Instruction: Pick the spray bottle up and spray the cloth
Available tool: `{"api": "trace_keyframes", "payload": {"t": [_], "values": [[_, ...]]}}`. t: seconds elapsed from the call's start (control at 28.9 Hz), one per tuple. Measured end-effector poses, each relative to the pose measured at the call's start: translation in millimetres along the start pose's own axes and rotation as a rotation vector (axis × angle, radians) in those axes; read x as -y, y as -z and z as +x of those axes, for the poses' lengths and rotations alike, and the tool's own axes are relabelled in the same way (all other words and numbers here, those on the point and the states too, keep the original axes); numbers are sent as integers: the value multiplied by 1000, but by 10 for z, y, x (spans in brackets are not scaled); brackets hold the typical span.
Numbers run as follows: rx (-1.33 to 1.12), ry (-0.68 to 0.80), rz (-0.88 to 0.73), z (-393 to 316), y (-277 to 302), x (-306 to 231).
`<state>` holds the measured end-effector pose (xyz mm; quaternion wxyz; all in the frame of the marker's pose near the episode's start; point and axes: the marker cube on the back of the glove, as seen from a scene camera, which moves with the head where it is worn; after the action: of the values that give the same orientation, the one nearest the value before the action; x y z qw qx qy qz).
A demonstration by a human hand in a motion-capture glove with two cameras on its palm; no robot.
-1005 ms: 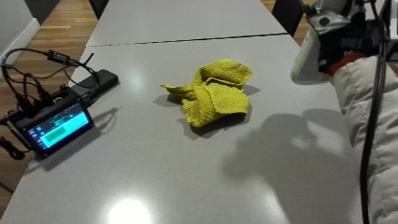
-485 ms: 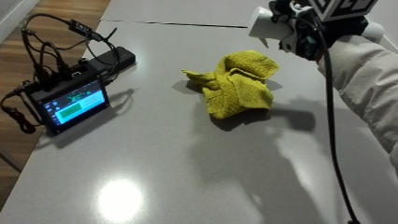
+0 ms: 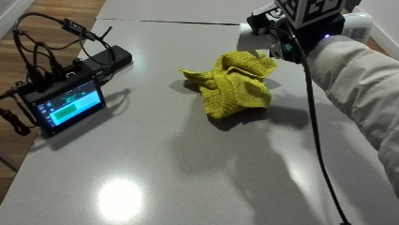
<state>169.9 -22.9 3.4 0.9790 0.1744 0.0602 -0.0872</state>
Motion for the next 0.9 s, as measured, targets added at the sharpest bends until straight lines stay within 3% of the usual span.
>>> {"api": "trace_keyframes", "payload": {"t": [0.24,0.55,0.9], "values": [[78,-23,24,3,18,-14],[852,-244,249,68,514,96],[1261,-404,393,-112,542,507]]}}
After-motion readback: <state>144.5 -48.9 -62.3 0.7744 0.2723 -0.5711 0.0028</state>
